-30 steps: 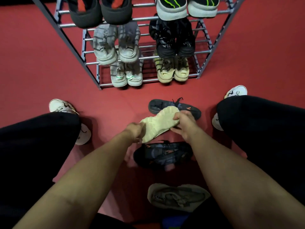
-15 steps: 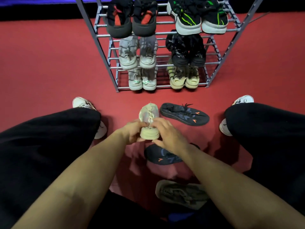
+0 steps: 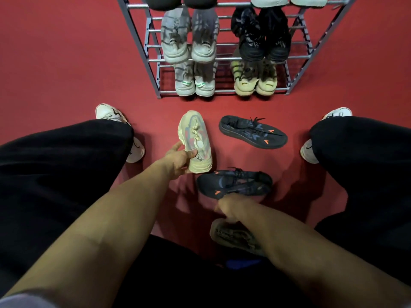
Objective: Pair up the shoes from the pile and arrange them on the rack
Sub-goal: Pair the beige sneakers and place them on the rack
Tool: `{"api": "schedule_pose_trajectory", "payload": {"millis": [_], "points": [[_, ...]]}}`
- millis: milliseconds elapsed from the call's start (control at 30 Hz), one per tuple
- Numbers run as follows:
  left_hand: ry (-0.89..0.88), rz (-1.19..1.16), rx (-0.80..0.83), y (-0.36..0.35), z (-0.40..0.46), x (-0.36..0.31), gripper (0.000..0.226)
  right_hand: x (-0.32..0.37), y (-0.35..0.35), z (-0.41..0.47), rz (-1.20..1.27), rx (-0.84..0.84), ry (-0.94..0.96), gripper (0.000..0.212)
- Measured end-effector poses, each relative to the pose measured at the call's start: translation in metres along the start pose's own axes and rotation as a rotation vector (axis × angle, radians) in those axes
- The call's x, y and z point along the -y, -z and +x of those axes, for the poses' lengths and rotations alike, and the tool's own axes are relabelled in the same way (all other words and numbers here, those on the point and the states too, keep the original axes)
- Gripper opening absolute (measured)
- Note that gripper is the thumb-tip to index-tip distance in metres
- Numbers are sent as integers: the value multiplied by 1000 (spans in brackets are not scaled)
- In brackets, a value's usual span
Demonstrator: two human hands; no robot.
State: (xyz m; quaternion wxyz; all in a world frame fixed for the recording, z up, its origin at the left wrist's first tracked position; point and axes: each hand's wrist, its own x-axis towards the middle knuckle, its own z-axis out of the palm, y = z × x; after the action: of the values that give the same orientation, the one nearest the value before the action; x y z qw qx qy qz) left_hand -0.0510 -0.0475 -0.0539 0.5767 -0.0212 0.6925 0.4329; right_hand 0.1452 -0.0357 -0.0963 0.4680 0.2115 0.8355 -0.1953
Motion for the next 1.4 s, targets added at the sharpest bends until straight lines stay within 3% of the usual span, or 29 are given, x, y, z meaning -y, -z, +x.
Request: {"api": "schedule_pose_trajectory", "payload": {"millis": [200, 367, 467, 567, 667, 767, 833, 867, 900, 967, 1100, 1200, 1400], "points": [[7, -6, 17, -4, 0, -7, 73, 8, -17, 13, -162, 50, -102, 43], [-1, -50, -7, 0, 6, -11, 71, 4, -20, 16, -44, 91, -60, 44], [-28, -68, -34, 5, 8, -18, 70, -6, -2, 1, 201, -93, -3, 42], [-71, -96, -65, 11, 7, -25, 66, -20, 25, -10, 405, -354, 32, 25], [-123, -127, -88, 21, 4, -32, 66, -33, 51, -9, 1008, -596, -129, 37], [-150, -173, -127, 29, 0, -36, 69, -49, 66, -13, 1733, -798, -213, 27], [-168, -204, -143, 31, -2, -36, 68, -61, 68, -14, 2091, -858, -263, 66], [-177, -214, -139, 32, -4, -36, 66, -66, 64, -13, 2209, -830, -273, 82], [-182, -218, -133, 31, -4, -34, 66, -69, 60, -15, 2270, -787, -287, 85], [-178, -214, -135, 31, -6, -29, 64, -71, 50, -17, 2281, -648, -333, 67], [-143, -179, -129, 28, -5, -19, 64, -68, 33, -8, 2072, -434, -446, 45], [-124, -173, -79, 24, -5, -15, 61, -63, 30, -2, 2054, -388, -422, 42], [-70, -193, -56, 18, -2, -19, 87, -64, 46, -6, 2123, -369, -202, 46]]}}
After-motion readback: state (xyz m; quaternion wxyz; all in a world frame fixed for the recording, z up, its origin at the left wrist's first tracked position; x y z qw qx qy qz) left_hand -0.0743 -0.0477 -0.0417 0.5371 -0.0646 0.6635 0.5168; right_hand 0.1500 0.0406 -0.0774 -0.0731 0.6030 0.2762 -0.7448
